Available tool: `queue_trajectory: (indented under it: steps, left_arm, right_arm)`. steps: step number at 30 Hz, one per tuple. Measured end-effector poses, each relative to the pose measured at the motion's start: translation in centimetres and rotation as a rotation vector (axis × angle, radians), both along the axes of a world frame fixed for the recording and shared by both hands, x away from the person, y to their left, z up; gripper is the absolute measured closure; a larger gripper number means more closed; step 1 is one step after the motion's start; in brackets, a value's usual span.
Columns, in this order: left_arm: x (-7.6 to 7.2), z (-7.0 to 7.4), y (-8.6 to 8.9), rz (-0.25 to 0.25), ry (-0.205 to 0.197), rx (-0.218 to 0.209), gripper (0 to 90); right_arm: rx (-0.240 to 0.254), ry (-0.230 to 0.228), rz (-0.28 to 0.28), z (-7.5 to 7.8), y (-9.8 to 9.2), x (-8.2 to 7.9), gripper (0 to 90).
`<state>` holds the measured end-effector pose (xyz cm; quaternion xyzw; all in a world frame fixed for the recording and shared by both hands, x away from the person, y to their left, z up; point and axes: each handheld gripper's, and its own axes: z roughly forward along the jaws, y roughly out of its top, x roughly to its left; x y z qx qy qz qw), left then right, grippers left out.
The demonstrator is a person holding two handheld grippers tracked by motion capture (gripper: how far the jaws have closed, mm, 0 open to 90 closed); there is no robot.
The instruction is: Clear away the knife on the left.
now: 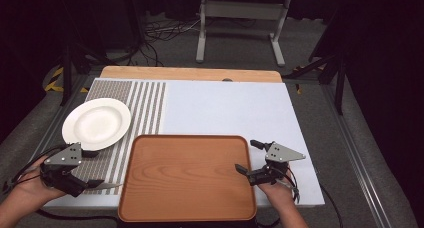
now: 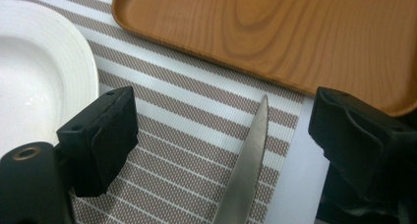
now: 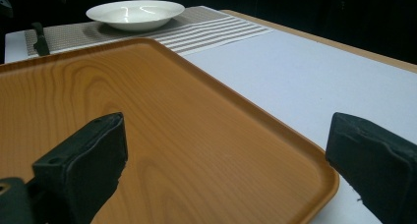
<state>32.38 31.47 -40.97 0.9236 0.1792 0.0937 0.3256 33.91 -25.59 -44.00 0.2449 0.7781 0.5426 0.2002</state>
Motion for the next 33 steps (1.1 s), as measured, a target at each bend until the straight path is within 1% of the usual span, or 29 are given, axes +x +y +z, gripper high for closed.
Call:
queue_trajectory:
  steps: [2, 3, 4, 5, 6, 7, 8, 9, 10, 11, 13, 14, 18, 19, 20, 21, 23, 24, 26, 27, 28, 29, 30, 31, 32, 33]
  left_arm:
    - [0.0, 0.0, 0.0, -0.002, 0.005, 0.005, 12.6]
    - [0.0, -0.1, 0.0, -0.008, 0.014, 0.02, 12.9]
    - [0.1, -0.1, 0.0, -0.02, 0.024, 0.052, 13.0]
    - [0.1, -0.2, 0.0, -0.024, 0.027, 0.066, 13.1]
    - [0.1, -0.2, 0.0, -0.024, 0.027, 0.066, 13.5]
    - [0.2, -0.3, 0.1, -0.035, 0.043, 0.08, 13.8]
    - [0.2, -0.3, 0.1, -0.035, 0.043, 0.08, 14.2]
    - [0.3, -0.3, 0.2, -0.047, 0.061, 0.087, 14.8]
    - [0.3, -0.3, 0.2, -0.047, 0.061, 0.087, 15.2]
    - [0.3, -0.3, 0.2, -0.056, 0.073, 0.105, 15.7]
    - [0.4, -0.4, 0.3, -0.065, 0.089, 0.125, 16.4]
    - [0.4, -0.5, 0.3, -0.072, 0.096, 0.146, 17.0]
    - [0.5, -0.8, 0.4, -0.084, 0.116, 0.194, 18.8]
    - [0.6, -0.8, 0.5, -0.086, 0.119, 0.208, 19.3]
    - [0.6, -0.8, 0.5, -0.086, 0.119, 0.208, 20.0]
    - [0.6, -0.8, 0.7, -0.089, 0.122, 0.233, 20.5]
    - [0.6, -0.9, 0.8, -0.093, 0.127, 0.239, 21.8]
    - [0.6, -0.9, 1.0, -0.091, 0.131, 0.252, 21.8]
    - [0.7, -1.1, 1.3, -0.103, 0.14, 0.281, 22.1]
    - [0.7, -1.2, 1.4, -0.119, 0.143, 0.294, 22.3]
    - [0.7, -1.2, 1.4, -0.119, 0.143, 0.294, 23.3]
    - [0.7, -1.2, 1.4, -0.128, 0.142, 0.306, 24.3]
    - [0.7, -1.3, 1.6, -0.135, 0.149, 0.323, 24.7]
    - [0.7, -1.3, 1.6, -0.135, 0.149, 0.323, 26.0]
    - [0.8, -1.4, 1.7, -0.141, 0.146, 0.332, 26.0]
    - [0.8, -1.4, 1.9, -0.154, 0.145, 0.344, 29.6]
  right_arm:
    - [0.001, 0.0, 0.001, 0.0, 0.0, 0.0, 2.9]
    - [0.001, -0.001, 0.001, 0.0, 0.0, 0.0, 2.9]
    - [0.001, -0.002, 0.001, 0.0, 0.0, 0.0, 2.8]
    - [0.002, -0.002, 0.001, 0.0, 0.0, 0.0, 2.8]
    - [0.001, -0.003, 0.0, 0.0, 0.0, 0.0, 2.9]
    - [0.001, -0.003, 0.0, 0.0, 0.0, 0.0, 2.8]
    - [0.001, -0.003, 0.0, 0.0, 0.0, 0.0, 2.8]
    - [0.001, -0.003, 0.0, 0.0, 0.0, 0.0, 2.8]
    - [0.002, -0.003, 0.0, 0.0, 0.0, 0.0, 2.9]
    - [0.002, -0.003, 0.001, 0.1, 0.0, 0.0, 2.9]
    - [0.002, -0.003, 0.002, 0.0, 0.0, 0.0, 2.9]
    - [0.002, -0.002, 0.003, 0.0, 0.0, 0.0, 2.8]
    - [-0.001, 0.0, 0.003, 0.0, 0.0, 0.0, 2.9]
    - [-0.001, -0.001, 0.004, 0.0, 0.0, 0.0, 2.8]
    - [-0.002, 0.0, 0.004, 0.0, 0.0, 0.0, 2.9]
    - [-0.002, 0.0, 0.004, 0.0, 0.0, 0.0, 2.8]
    - [-0.003, 0.0, 0.004, 0.0, 0.0, 0.0, 2.8]
    - [-0.003, 0.0, 0.004, 0.0, 0.0, 0.0, 2.8]
    - [-0.004, 0.002, 0.008, 0.0, 0.1, 0.0, 2.8]
    - [-0.004, 0.001, 0.009, 0.0, 0.1, 0.0, 2.9]
    - [-0.004, 0.001, 0.009, 0.0, 0.1, 0.0, 2.9]
    - [-0.003, 0.0, 0.01, 0.0, 0.1, 0.0, 2.9]
    - [-0.004, 0.0, 0.009, 0.0, 0.1, 0.0, 2.9]
    - [-0.004, 0.0, 0.009, 0.0, 0.1, 0.0, 2.9]
    - [-0.003, 0.002, 0.008, 0.0, 0.0, 0.0, 2.9]
    - [-0.003, 0.002, 0.008, 0.0, 0.0, 0.0, 2.8]
